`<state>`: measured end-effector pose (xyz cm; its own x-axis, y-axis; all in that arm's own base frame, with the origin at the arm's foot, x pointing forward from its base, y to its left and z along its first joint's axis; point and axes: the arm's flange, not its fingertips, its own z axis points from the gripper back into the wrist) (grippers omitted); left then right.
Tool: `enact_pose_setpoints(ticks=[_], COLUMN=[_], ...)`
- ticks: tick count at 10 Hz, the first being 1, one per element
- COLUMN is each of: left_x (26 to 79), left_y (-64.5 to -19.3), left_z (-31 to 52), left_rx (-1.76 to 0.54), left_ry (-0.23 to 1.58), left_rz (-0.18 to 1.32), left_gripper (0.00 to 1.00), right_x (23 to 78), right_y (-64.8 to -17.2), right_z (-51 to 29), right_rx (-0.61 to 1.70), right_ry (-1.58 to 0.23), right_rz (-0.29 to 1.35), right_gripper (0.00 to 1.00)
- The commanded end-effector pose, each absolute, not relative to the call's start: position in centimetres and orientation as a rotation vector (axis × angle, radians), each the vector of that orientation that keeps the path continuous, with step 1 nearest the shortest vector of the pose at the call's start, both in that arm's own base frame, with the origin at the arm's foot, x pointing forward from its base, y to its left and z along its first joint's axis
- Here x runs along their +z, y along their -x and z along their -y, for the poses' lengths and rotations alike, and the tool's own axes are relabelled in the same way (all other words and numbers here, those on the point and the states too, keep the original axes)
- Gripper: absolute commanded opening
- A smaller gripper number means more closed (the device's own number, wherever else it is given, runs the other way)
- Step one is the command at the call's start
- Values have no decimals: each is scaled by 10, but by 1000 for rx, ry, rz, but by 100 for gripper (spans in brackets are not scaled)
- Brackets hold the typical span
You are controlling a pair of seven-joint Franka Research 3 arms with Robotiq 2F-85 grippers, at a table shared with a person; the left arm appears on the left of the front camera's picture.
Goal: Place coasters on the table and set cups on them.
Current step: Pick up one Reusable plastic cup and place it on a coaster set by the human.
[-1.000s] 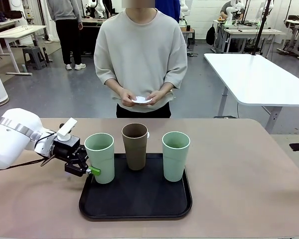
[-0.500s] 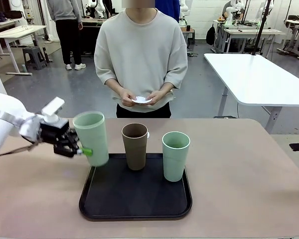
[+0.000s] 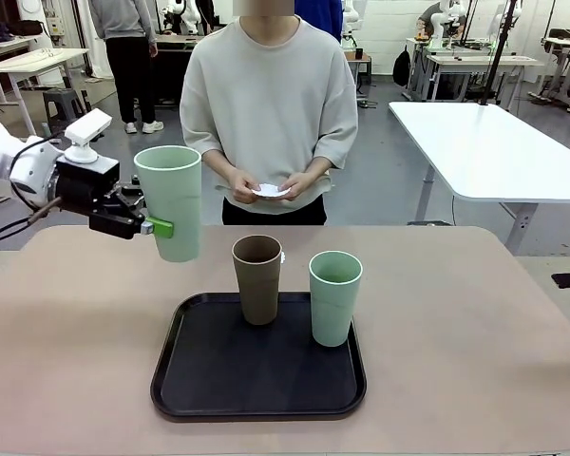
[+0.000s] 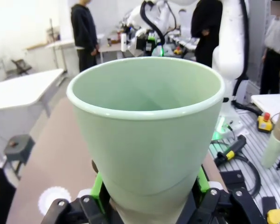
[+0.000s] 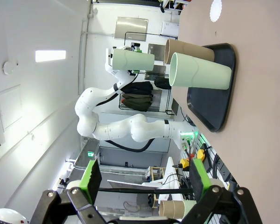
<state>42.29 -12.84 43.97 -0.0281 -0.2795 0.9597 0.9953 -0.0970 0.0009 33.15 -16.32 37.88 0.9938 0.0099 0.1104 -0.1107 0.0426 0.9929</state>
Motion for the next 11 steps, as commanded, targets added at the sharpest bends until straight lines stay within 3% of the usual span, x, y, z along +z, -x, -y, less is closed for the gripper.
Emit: enact_pose_setpoints(ticks=[1, 7, 8, 11], left_x=[446, 445, 443, 449], left_y=[-417, -422, -419, -516], left_z=[132, 131, 129, 146], left_rx=[-1396, -1417, -1413, -1313], left_ry=[1014, 1036, 1034, 1051], left_rz=[967, 963, 959, 983], left_gripper=[0, 0, 84, 84], right_x=[379, 379, 379, 379], right_y=[-332, -332, -332, -332], right_z=[164, 164, 164, 164], right_rx=[94, 94, 94, 94], right_ry=[-1539, -1539, -1539, -1539], right_rz=[83, 83, 83, 83], right_gripper=[100, 100, 100, 100])
